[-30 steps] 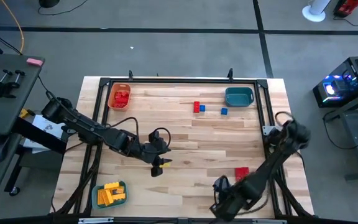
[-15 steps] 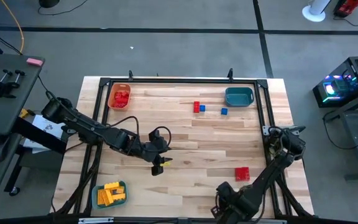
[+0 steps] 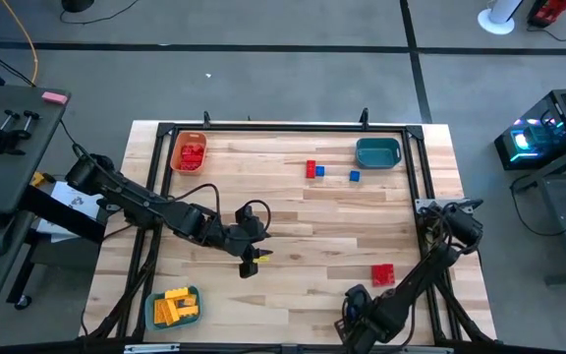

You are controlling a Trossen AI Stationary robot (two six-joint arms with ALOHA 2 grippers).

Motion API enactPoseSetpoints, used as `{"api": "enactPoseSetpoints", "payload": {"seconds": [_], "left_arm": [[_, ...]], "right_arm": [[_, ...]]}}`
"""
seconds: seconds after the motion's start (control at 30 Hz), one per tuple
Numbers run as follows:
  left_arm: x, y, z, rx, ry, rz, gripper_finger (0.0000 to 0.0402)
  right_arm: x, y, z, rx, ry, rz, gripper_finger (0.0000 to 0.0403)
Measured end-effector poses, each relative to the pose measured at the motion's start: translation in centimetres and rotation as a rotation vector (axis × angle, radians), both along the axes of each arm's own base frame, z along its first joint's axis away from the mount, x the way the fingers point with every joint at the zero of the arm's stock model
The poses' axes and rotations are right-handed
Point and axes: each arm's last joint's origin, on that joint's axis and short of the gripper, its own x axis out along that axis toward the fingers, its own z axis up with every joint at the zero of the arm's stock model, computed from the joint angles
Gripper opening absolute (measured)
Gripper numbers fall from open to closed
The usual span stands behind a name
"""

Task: Sort blocks
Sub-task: Put the blue game piece into the blue bin

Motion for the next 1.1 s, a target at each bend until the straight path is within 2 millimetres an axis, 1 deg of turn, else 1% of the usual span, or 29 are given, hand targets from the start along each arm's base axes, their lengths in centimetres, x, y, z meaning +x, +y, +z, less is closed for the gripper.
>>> {"api": "enactPoseSetpoints", "payload": {"seconds": [0.17,0.27,0.37,0.43,0.5,0.53,0.57,0.63,0.7,0.77,0.83,0.93,1.0,1.1], "left_arm": [[0.0,0.0,0.0,-0.005,0.000,0.004,0.0195],[0.0,0.0,0.0,-0.007,-0.004,0.005,0.0195],[0.2,-0.1,0.3,-0.019,-0.034,0.005,0.0195],[0.5,-0.3,0.7,-0.046,-0.079,-0.006,0.0195],[1.0,-0.5,1.6,-0.057,-0.147,-0.041,0.0195],[1.2,-0.6,2.1,-0.048,-0.185,-0.072,0.0195],[1.4,-0.7,2.6,-0.021,-0.224,-0.107,0.0195],[1.8,-0.9,3.6,0.076,-0.291,-0.186,0.0195],[2.0,-1.0,4.5,0.217,-0.343,-0.273,0.0195],[2.3,-0.8,5.4,0.382,-0.377,-0.358,0.0195],[2.4,-0.6,5.9,0.554,-0.383,-0.441,0.0195],[2.6,-0.2,6.2,0.823,-0.368,-0.568,0.0195],[2.7,-0.2,6.3,1.000,-0.357,-0.655,0.0195],[2.6,-0.4,6.3,1.197,-0.346,-0.769,0.0195]], "right_arm": [[-0.1,-0.2,-1.2,0.036,-0.025,-0.008,0.0207],[-0.3,-0.3,-1.4,0.038,-0.023,-0.017,0.0187],[-0.4,-0.5,-1.5,0.032,0.000,-0.002,0.0139],[-0.5,-0.5,-1.5,0.034,0.007,0.017,0.0091],[-0.5,-0.3,-1.4,0.033,0.004,0.045,0.0034],[-0.4,-0.2,-1.3,0.028,-0.001,0.064,0.0018],[-0.4,-0.2,-1.1,0.024,-0.003,0.081,0.0013],[-0.4,-0.3,-0.5,0.012,-0.018,0.119,0.0018],[-0.1,-0.8,0.8,-0.014,-0.070,0.157,0.0015],[0.7,-1.4,2.9,-0.022,-0.177,0.206,0.0006],[1.4,-2.7,5.0,-0.062,-0.288,0.264,0.0005],[2.5,-4.9,8.7,-0.113,-0.459,0.395,0.0007],[3.2,-6.8,11.4,-0.125,-0.571,0.475,0.0003],[4.0,-9.7,14.5,-0.142,-0.709,0.560,0.0003]]}}
